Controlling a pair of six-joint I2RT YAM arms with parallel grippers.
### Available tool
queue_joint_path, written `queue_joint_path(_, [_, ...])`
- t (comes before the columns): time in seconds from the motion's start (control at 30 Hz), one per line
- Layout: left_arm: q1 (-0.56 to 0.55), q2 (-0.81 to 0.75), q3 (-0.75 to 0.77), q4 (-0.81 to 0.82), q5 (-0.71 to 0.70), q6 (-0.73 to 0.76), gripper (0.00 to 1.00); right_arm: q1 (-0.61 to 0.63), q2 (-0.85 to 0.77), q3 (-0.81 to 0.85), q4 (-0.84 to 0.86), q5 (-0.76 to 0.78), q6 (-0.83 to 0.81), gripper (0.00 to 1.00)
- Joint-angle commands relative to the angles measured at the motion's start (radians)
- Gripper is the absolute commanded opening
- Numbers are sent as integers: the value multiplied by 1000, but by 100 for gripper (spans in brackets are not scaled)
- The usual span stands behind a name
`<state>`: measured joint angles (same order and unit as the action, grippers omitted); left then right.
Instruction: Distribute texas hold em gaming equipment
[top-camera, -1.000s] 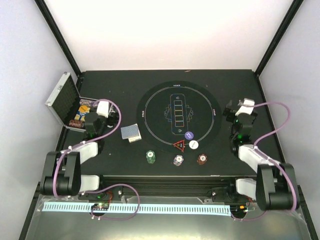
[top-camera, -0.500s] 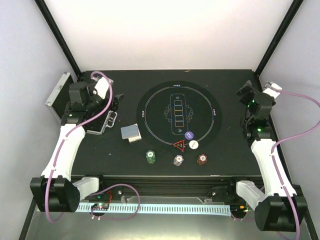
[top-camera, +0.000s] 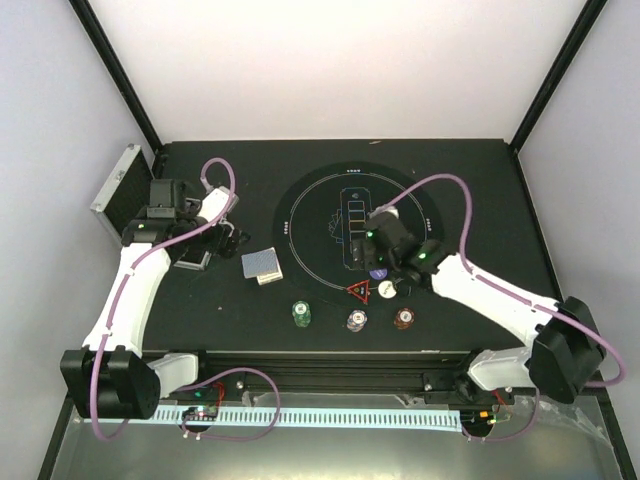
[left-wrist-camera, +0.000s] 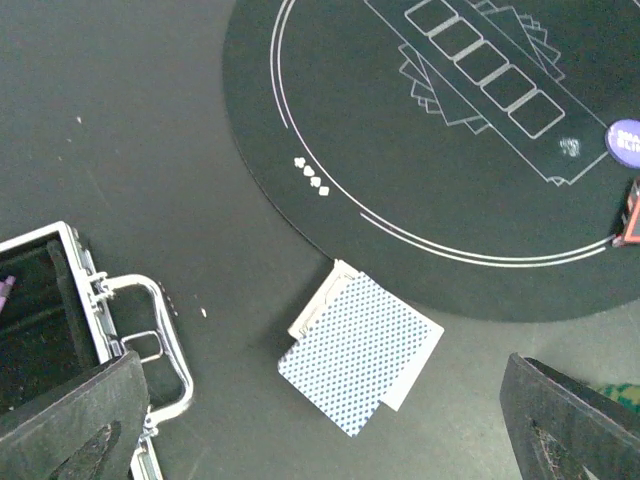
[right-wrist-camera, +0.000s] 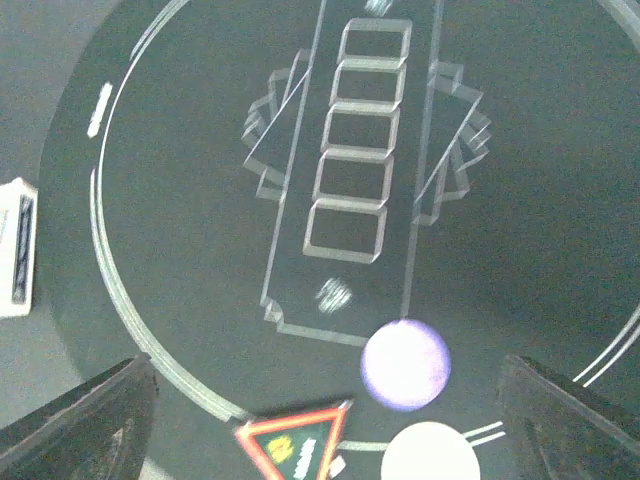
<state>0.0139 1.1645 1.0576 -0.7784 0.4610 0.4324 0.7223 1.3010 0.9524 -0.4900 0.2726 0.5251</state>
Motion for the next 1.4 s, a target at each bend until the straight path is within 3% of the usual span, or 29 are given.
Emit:
queue_joint_path(0.0, [8, -3, 32, -99, 14, 50, 99, 113, 55, 3, -102, -22, 91, 91])
queue_joint_path(0.2, [8, 0, 55, -98, -8, 58, 99, 150, 139, -18, -127, -126, 142, 71])
queue_joint_path(0.57, [25, 38, 124, -156, 80, 59, 99, 149, 268, -56, -97, -201, 156, 70])
queue_joint_path(1.37, [54, 85, 136, -158, 77, 50, 99, 132, 490, 84, -97, -168, 55, 42])
